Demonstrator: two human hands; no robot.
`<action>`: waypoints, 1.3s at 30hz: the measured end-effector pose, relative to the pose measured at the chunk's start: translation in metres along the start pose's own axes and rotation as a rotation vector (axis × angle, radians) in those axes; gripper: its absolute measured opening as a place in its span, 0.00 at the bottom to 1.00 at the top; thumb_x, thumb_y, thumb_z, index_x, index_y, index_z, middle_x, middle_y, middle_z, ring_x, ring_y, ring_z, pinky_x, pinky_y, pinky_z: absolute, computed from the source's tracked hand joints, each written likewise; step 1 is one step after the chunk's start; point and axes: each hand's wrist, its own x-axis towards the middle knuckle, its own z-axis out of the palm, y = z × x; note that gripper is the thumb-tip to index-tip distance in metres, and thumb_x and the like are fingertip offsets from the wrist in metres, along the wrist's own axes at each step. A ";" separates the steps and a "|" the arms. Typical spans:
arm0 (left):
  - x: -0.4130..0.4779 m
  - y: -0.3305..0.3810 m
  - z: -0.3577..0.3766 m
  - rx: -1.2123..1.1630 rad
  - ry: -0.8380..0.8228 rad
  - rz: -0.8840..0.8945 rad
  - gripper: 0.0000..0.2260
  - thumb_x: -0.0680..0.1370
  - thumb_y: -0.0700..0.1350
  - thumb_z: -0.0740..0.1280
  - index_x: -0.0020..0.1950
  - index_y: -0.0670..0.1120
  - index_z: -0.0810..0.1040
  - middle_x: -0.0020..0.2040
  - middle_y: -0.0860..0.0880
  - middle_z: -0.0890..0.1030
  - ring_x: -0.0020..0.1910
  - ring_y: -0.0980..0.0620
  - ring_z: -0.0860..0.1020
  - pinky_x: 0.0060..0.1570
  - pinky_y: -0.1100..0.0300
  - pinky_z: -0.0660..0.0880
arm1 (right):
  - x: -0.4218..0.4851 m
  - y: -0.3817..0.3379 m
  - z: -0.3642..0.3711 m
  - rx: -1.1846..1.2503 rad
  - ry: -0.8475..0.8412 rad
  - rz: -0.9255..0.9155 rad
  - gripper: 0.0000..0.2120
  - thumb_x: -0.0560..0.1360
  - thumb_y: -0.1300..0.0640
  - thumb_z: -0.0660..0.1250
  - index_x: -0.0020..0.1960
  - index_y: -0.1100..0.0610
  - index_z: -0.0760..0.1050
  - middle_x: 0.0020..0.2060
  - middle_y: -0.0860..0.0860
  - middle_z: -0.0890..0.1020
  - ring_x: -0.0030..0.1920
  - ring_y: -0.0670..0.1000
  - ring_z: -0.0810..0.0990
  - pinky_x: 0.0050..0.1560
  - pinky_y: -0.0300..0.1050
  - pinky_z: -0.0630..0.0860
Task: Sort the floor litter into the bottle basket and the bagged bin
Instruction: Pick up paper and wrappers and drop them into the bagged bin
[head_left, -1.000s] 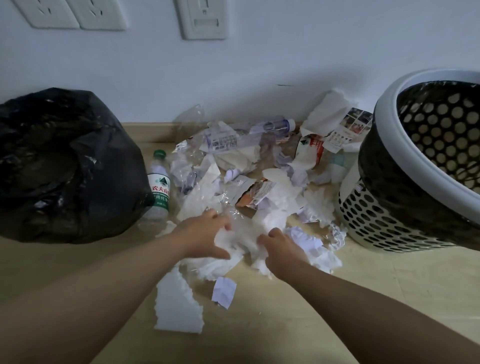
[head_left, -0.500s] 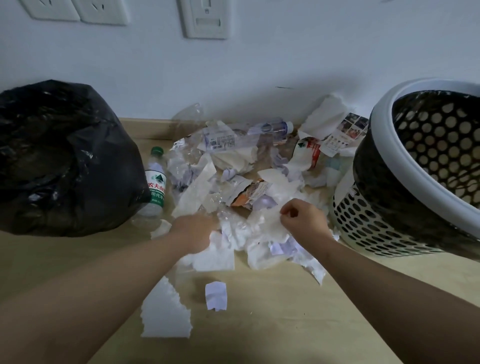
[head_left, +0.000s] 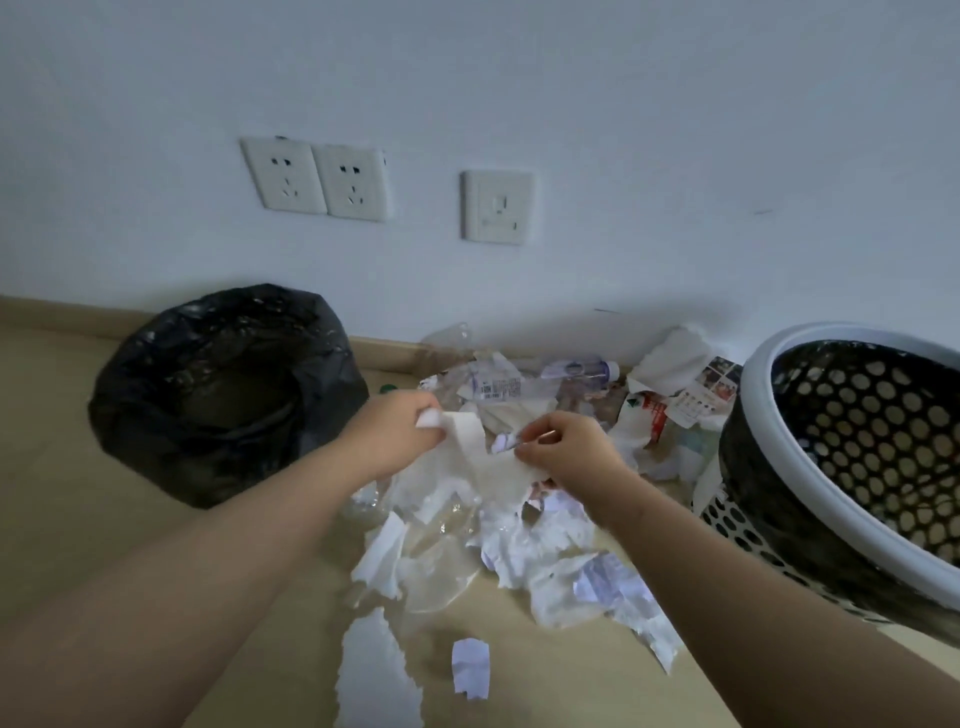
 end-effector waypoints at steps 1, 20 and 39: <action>-0.002 0.000 -0.012 -0.062 0.079 -0.041 0.05 0.76 0.45 0.66 0.50 0.47 0.78 0.47 0.48 0.78 0.50 0.47 0.76 0.43 0.61 0.68 | -0.001 -0.014 0.007 0.033 0.002 -0.027 0.09 0.74 0.63 0.68 0.38 0.53 0.74 0.41 0.54 0.79 0.37 0.49 0.78 0.36 0.39 0.79; -0.023 -0.105 -0.141 -0.601 0.957 -0.521 0.12 0.77 0.41 0.61 0.60 0.42 0.75 0.52 0.46 0.76 0.50 0.45 0.74 0.46 0.57 0.70 | 0.024 -0.177 0.196 0.528 -0.248 -0.098 0.07 0.77 0.66 0.60 0.48 0.56 0.73 0.45 0.53 0.75 0.48 0.54 0.74 0.45 0.43 0.76; -0.008 -0.109 -0.102 -0.418 0.470 -0.290 0.10 0.79 0.42 0.61 0.59 0.47 0.77 0.55 0.50 0.77 0.49 0.55 0.72 0.49 0.61 0.69 | 0.054 -0.137 0.156 0.233 -0.021 -0.002 0.10 0.78 0.66 0.55 0.46 0.56 0.73 0.37 0.53 0.75 0.33 0.50 0.73 0.34 0.41 0.72</action>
